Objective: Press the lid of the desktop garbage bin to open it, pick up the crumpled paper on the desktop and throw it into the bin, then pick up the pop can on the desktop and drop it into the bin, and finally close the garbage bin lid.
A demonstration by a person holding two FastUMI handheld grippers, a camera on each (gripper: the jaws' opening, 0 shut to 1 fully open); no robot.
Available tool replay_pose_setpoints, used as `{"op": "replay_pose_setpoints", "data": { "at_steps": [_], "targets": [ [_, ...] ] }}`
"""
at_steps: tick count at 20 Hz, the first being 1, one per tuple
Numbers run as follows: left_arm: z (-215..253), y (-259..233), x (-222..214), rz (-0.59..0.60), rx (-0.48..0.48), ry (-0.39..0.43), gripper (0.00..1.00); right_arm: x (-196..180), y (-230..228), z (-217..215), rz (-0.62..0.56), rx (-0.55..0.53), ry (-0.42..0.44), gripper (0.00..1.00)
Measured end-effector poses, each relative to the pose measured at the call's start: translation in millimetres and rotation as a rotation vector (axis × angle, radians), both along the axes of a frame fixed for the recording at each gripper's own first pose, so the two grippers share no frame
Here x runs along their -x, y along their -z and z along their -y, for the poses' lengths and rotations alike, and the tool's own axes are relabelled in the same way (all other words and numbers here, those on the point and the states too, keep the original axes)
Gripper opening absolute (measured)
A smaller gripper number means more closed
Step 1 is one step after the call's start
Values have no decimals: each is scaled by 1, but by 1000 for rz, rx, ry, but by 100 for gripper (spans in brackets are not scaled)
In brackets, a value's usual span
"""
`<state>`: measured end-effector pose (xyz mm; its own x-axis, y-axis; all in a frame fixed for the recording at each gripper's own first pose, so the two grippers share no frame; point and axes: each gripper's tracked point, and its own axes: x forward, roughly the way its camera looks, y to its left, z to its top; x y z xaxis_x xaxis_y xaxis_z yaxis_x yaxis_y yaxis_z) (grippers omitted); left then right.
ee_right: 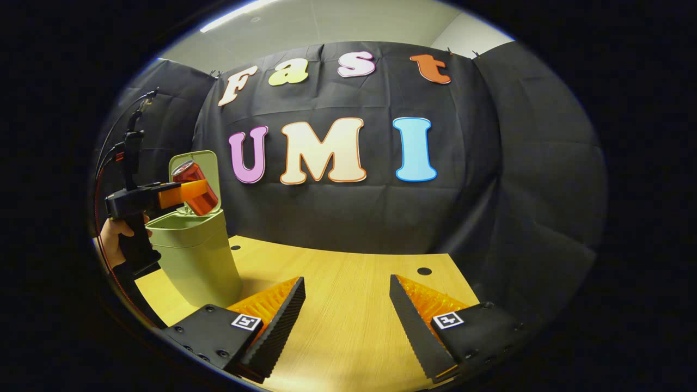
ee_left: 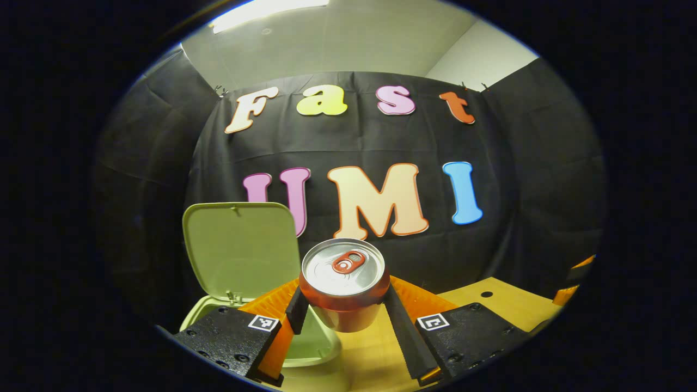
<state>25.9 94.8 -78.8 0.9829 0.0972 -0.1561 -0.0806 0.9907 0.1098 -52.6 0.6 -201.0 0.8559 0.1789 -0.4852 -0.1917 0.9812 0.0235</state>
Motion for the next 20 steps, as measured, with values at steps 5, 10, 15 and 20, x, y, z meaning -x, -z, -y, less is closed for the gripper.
{"op": "replay_pose_setpoints", "data": {
  "at_steps": [5, 10, 15, 20],
  "targets": [
    [-48, 23, 19, -51, -2, -106, 77, -1, 7, -15, -16, -1, -22, 98],
    [-73, 51, 34, -109, 9, -173, 77, -2, 8, -30, -19, -3, -40, 98],
    [-86, 44, 37, -89, -1, -200, 82, -3, 6, -40, -11, 12, -49, 98],
    [-97, -14, 13, 15, -51, -202, 90, -4, -1, -46, 13, 4, -15, 98]
  ]
}}
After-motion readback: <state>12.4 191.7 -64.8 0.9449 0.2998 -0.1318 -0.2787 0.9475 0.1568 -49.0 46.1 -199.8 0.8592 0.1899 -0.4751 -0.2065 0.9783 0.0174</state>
